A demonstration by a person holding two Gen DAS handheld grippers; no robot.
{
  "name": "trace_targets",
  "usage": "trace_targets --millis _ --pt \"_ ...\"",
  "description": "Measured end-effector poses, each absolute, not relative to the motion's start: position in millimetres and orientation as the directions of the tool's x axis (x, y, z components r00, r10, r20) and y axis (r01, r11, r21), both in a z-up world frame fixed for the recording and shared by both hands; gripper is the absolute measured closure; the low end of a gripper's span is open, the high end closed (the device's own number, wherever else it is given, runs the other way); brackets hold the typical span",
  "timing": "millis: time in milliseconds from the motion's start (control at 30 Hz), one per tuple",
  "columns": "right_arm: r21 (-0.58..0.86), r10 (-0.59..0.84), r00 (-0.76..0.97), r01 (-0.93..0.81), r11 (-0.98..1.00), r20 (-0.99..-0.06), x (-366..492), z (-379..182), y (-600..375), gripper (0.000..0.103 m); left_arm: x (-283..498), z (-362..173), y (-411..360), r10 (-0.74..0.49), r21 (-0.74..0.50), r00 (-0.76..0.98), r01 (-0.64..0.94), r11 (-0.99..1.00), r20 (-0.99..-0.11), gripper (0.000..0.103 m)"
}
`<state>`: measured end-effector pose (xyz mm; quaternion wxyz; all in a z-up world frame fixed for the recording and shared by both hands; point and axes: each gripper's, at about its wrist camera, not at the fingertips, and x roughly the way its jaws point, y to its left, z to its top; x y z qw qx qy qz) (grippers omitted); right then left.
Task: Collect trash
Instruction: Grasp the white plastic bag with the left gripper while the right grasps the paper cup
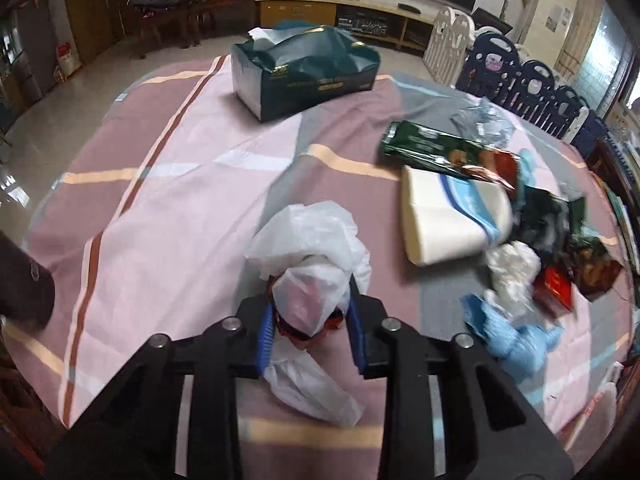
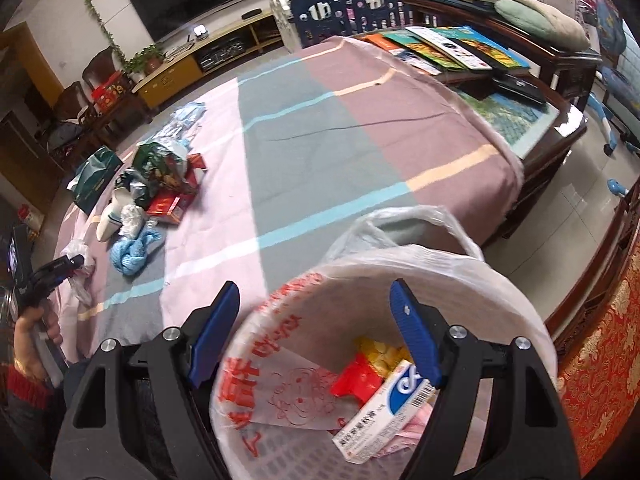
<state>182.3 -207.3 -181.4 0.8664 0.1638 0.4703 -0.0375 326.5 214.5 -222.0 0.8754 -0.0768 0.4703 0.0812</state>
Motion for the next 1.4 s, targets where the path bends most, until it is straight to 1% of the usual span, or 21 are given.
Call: trace_targets --millis 33,67,133,200,267,400,467,667,767,867,967,1033,1167,1200,1233,1300,1400 --pt "0.255 0.103 0.558 0.202 0.946 -0.823 188 -180 -199 0.027 315 -213 213 0.079 -0.061 0.568 -0.223 0.973 -0.819 0.074" --pt "0.258 0.115 0.562 0.182 0.949 -0.819 194 -180 -190 0.027 305 -203 213 0.069 -0.088 0.589 -0.233 0.968 -0.805 0.074" --pt "0.257 0.132 0.565 0.147 0.955 -0.815 207 -178 -171 0.027 280 -187 214 -0.027 -0.204 0.617 -0.218 0.955 -0.787 0.074" --pt "0.263 0.164 0.571 0.094 0.960 -0.804 222 -176 -146 0.027 256 -177 210 -0.050 -0.245 0.638 -0.220 0.944 -0.768 0.074" --pt "0.250 0.185 0.580 0.033 0.968 -0.793 237 -172 -118 0.027 232 -174 203 -0.057 -0.247 0.646 -0.208 0.946 -0.761 0.074" --pt "0.210 0.221 0.565 -0.086 0.974 -0.795 267 -173 -54 0.027 206 -182 192 -0.045 -0.210 0.625 -0.193 0.959 -0.780 0.074" --pt "0.198 0.235 0.549 -0.127 0.972 -0.802 281 -176 -26 0.027 204 -191 192 -0.065 -0.230 0.612 -0.194 0.954 -0.788 0.074" --pt "0.155 0.233 0.528 -0.189 0.970 -0.817 333 -177 36 0.027 203 -208 211 -0.077 -0.277 0.603 -0.247 0.929 -0.794 0.073" --pt "0.122 0.207 0.528 -0.191 0.974 -0.824 360 -180 67 0.027 203 -211 219 -0.076 -0.294 0.606 -0.270 0.917 -0.792 0.072" --pt "0.038 0.139 0.520 -0.199 0.979 -0.843 388 -192 101 0.010 204 -214 224 -0.073 -0.302 0.608 -0.283 0.910 -0.790 0.072" --pt "-0.061 0.048 0.489 -0.203 0.977 -0.871 409 -212 123 0.009 206 -215 225 -0.081 -0.311 0.612 -0.279 0.908 -0.786 0.072" --pt "-0.121 -0.016 0.450 -0.204 0.972 -0.893 423 -229 133 0.009 207 -216 224 -0.082 -0.310 0.614 -0.275 0.910 -0.785 0.071" --pt "-0.178 -0.077 0.432 -0.200 0.963 -0.899 434 -247 138 0.009 209 -218 225 -0.093 -0.319 0.611 -0.272 0.908 -0.786 0.071" --pt "-0.165 -0.067 0.429 -0.195 0.967 -0.901 434 -249 135 0.016 209 -218 225 -0.094 -0.321 0.611 -0.272 0.907 -0.786 0.071" --pt "-0.140 -0.046 0.422 -0.192 0.971 -0.905 433 -250 130 0.020 209 -219 225 -0.095 -0.321 0.611 -0.273 0.907 -0.786 0.071" --pt "-0.102 -0.010 0.426 -0.193 0.976 -0.904 427 -248 123 0.020 209 -219 225 -0.093 -0.321 0.611 -0.275 0.906 -0.786 0.071" --pt "-0.064 0.041 0.472 -0.204 0.977 -0.880 408 -229 112 0.020 210 -220 224 -0.086 -0.313 0.610 -0.276 0.909 -0.788 0.071"
